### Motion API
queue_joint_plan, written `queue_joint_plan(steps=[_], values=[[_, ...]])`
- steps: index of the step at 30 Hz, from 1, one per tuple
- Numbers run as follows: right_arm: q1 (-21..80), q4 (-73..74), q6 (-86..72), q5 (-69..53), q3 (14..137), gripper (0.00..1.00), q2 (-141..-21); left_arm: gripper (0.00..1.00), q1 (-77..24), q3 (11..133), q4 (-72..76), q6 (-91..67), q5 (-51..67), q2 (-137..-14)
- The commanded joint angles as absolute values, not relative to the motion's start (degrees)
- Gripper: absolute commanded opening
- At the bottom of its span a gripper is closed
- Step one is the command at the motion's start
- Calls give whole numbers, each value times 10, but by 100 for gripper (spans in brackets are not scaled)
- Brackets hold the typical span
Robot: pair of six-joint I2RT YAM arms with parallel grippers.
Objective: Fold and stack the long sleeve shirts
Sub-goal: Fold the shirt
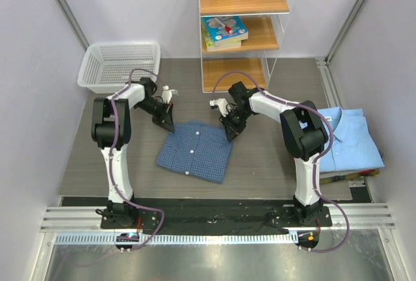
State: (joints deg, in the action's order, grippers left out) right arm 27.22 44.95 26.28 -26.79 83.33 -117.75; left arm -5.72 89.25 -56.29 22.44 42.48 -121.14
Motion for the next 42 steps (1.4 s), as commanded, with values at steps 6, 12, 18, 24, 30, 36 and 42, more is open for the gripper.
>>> queue_joint_plan(steps=[6, 12, 18, 24, 30, 36, 42], values=[[245, 366, 288, -162, 875, 2, -1202, 0, -33, 866, -459, 143, 418, -1190], [243, 351, 272, -174, 919, 4, -1191, 0, -54, 796, -413, 134, 438, -1062], [243, 319, 257, -142, 935, 7, -1177, 0, -56, 809, -358, 88, 375, -1081], [236, 283, 234, -96, 940, 46, -1199, 39, -34, 849, -328, 47, 344, -1181], [216, 290, 154, -133, 952, 89, -1083, 85, -3, 842, -301, 67, 362, -1025], [207, 305, 58, -224, 961, 100, -991, 100, -4, 795, -273, 115, 367, -838], [216, 227, -86, -465, 932, 100, -1033, 100, -32, 807, -395, 87, 544, -873]])
